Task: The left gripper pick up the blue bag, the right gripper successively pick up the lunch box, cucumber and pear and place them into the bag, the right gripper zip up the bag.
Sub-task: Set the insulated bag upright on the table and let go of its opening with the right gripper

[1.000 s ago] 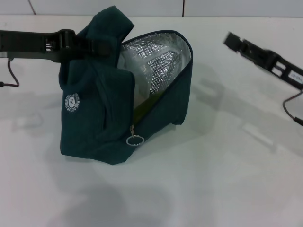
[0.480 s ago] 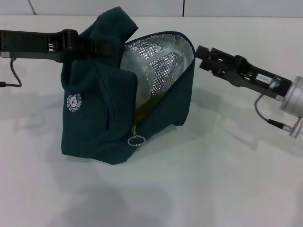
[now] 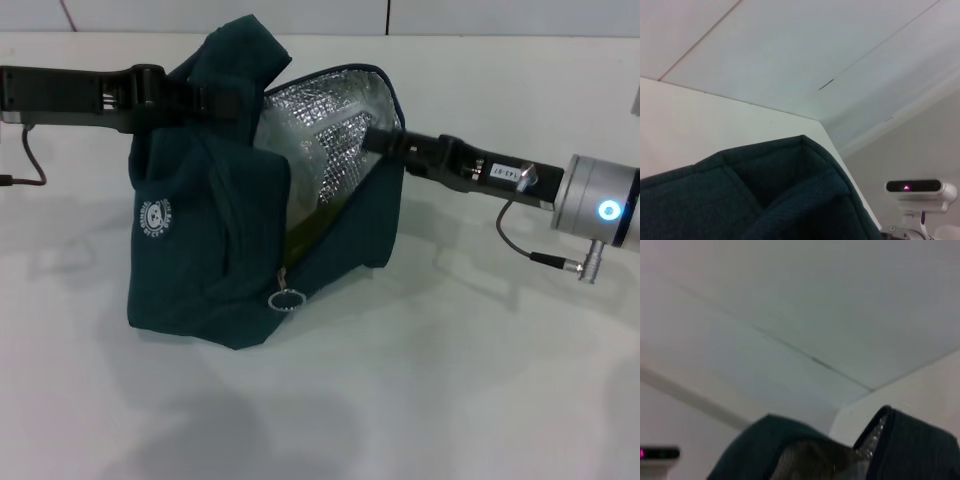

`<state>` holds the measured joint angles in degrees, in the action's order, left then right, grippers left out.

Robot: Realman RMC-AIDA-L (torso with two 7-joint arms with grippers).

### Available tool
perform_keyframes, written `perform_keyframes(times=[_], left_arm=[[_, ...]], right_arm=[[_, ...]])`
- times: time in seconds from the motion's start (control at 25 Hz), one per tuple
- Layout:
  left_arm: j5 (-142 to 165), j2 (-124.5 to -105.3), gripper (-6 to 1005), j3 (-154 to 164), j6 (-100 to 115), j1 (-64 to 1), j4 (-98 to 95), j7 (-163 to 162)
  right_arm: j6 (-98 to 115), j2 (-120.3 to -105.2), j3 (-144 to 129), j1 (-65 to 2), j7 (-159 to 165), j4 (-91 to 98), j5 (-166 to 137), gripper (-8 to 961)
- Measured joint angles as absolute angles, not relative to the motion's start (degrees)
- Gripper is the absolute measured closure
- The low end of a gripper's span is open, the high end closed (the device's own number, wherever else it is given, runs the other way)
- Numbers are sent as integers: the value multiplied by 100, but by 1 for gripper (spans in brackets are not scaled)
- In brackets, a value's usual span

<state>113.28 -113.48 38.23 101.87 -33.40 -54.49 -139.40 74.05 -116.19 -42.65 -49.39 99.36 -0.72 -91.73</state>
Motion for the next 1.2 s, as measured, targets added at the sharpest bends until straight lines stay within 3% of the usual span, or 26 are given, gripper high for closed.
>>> perform_keyframes(times=[0.28, 0.52, 0.6, 0.96, 1.2], left_arm=[[11328, -11347, 925, 3823, 10186, -3337, -5449, -13939], [11328, -11346, 924, 3825, 10186, -3344, -5449, -13939], [11328, -11346, 924, 3828, 10186, -3349, -5449, -13940], [11290, -11382, 924, 3871, 10209, -3372, -5257, -13954], [11207, -11512, 923, 3983, 10193, -3452, -4890, -13814]], right_arm=[[7541, -11619, -4251, -4867, 9794, 33, -9199, 383], [7607, -11619, -4240, -4816, 9783, 98, -9199, 609], [7681, -11619, -4238, -4763, 9748, 176, -9199, 827], [8876, -11619, -4287, -4197, 9285, 958, -9078, 911], [10034, -11571, -4260, -3376, 9261, 1893, -8969, 921]])
